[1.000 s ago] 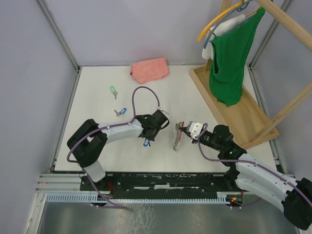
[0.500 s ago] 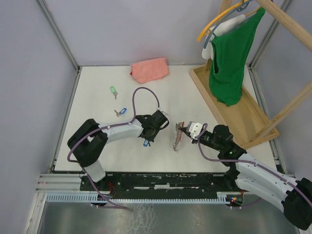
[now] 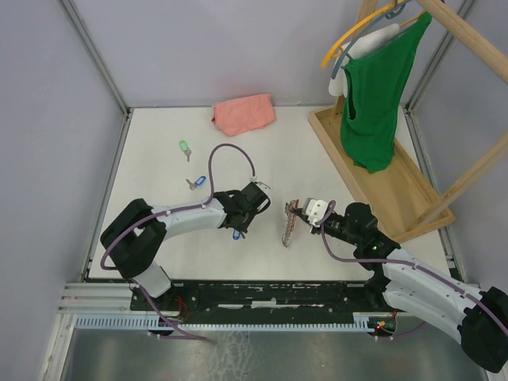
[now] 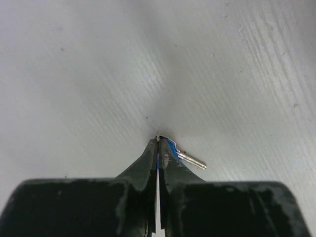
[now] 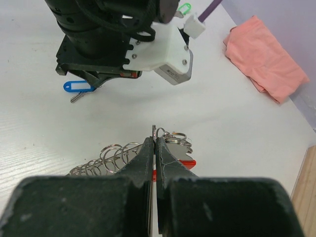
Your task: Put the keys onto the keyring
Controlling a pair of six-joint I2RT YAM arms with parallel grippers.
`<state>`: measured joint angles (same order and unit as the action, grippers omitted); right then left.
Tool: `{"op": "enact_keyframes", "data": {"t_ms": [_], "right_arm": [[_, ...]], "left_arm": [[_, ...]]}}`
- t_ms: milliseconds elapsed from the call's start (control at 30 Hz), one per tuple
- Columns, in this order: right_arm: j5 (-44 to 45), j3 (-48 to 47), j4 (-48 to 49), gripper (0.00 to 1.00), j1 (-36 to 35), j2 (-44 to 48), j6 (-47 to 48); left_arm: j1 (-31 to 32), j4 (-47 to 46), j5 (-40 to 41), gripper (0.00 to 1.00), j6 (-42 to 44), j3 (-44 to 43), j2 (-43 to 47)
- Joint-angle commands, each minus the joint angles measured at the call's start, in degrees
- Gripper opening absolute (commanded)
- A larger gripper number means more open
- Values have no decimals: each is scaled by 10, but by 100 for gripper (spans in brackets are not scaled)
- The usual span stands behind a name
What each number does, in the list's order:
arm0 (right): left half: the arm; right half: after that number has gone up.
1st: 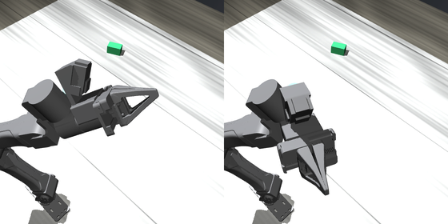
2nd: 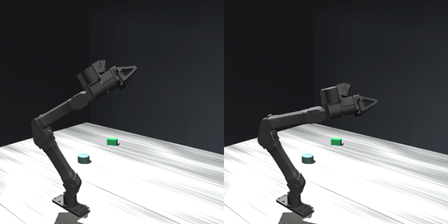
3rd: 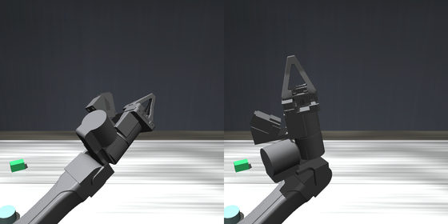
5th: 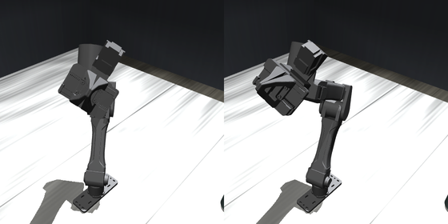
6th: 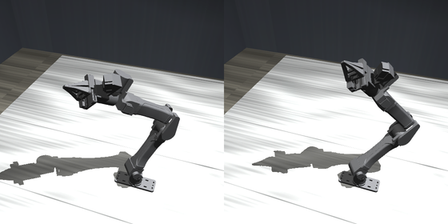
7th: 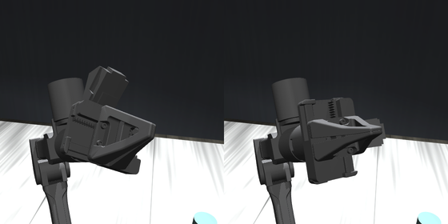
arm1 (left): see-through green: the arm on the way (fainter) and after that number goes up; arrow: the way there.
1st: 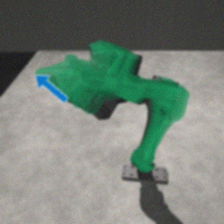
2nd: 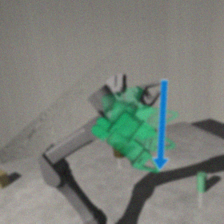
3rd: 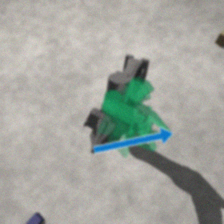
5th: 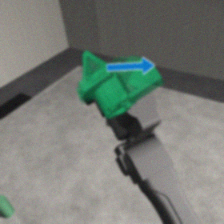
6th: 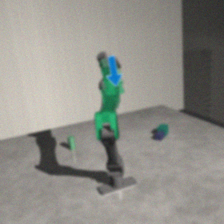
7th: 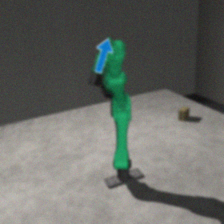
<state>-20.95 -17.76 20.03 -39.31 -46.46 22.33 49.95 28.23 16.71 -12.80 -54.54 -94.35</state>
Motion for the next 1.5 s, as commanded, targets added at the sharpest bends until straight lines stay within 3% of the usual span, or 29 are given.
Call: {"op": "enact_keyframes", "data": {"t_ms": [0, 200, 367, 733, 967, 1100, 1300, 1467], "right_arm": [[-10, -25, 37, 1, 1, 5, -5], [-15, -40, 34, 1, 1, 13, -53], [-51, -71, -40, 1, 1, 28, 12], [-135, -161, -202, 1, 2, 12, 198], [-216, -202, -270, 1, 3, -36, 309], [-214, -223, -301, 1, 3, -60, 363], [-208, -235, -313, 1, 4, -80, 365], [-194, -235, -314, 1, 3, -83, 354]], "left_arm": [[-2, -77, 30, 3, 16, 35, 76], [-4, -240, 54, 3, 58, 114, 170], [-11, -415, 32, 3, 118, 197, 243], [-84, -847, -256, 3, 252, 412, 372], [-92, -887, -398, 3, 348, 439, 388], [-92, -903, -450, 3, 394, 443, 383], [-86, -942, -511, 3, 419, 447, 349], [-60, -923, -513, 3, 454, 437, 345]]}}
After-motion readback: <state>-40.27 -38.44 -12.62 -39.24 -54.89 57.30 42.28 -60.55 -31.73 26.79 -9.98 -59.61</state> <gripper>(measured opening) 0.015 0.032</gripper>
